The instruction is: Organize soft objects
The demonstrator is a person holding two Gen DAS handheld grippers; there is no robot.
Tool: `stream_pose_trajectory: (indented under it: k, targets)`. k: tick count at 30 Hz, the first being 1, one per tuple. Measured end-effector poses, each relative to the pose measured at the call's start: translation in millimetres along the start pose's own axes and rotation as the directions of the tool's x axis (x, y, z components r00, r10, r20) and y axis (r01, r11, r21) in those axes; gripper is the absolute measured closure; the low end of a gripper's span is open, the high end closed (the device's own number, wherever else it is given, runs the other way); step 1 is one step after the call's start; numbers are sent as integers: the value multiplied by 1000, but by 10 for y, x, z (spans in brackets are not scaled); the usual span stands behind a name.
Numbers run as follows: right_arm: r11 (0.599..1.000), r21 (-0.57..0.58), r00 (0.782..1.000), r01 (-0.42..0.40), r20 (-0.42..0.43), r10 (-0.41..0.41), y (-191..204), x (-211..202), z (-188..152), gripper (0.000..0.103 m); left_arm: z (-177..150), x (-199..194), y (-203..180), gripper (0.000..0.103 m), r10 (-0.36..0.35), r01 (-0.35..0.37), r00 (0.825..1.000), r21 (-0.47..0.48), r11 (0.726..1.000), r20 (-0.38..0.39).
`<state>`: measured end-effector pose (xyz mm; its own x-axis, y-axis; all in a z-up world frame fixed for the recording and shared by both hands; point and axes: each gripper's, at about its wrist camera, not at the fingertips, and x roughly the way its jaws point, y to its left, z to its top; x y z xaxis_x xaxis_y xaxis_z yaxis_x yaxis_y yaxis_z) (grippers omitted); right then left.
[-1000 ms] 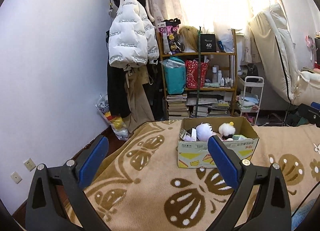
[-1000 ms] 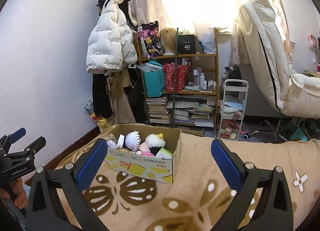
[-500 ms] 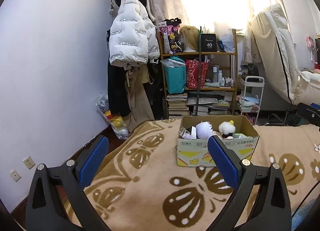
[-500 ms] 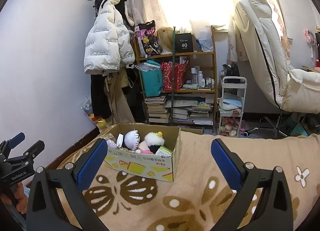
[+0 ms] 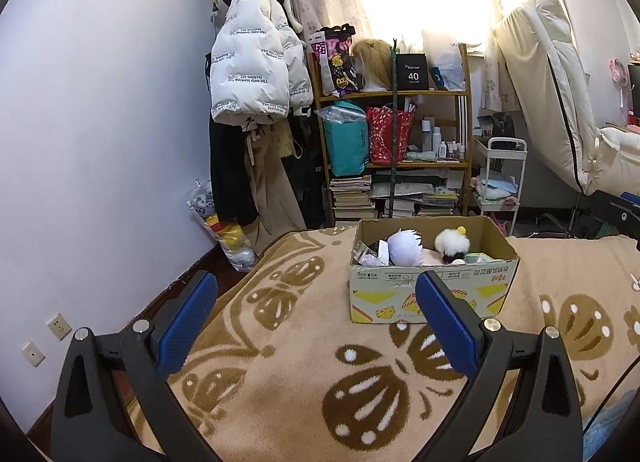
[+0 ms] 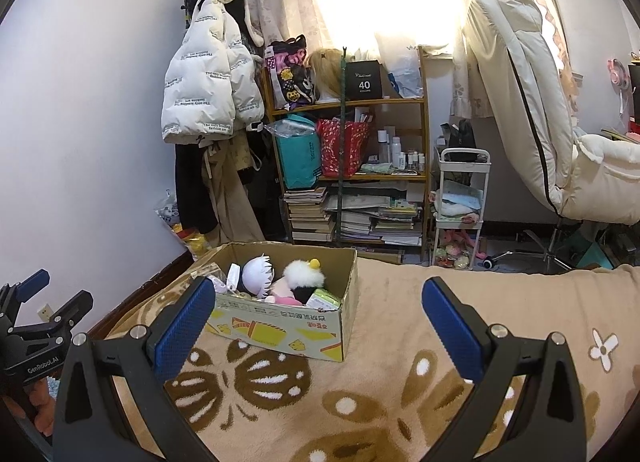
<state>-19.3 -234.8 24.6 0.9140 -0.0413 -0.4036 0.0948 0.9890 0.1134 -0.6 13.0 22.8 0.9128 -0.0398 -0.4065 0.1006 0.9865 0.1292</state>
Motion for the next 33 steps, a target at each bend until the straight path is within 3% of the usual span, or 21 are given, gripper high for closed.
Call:
stream_pose_trajectory:
  k: [33]
  targets:
    - [1000, -18, 1000, 13, -5, -13, -87, 16, -22, 0, -40, 64, -12, 4, 20, -19, 1000, 20, 1000, -22]
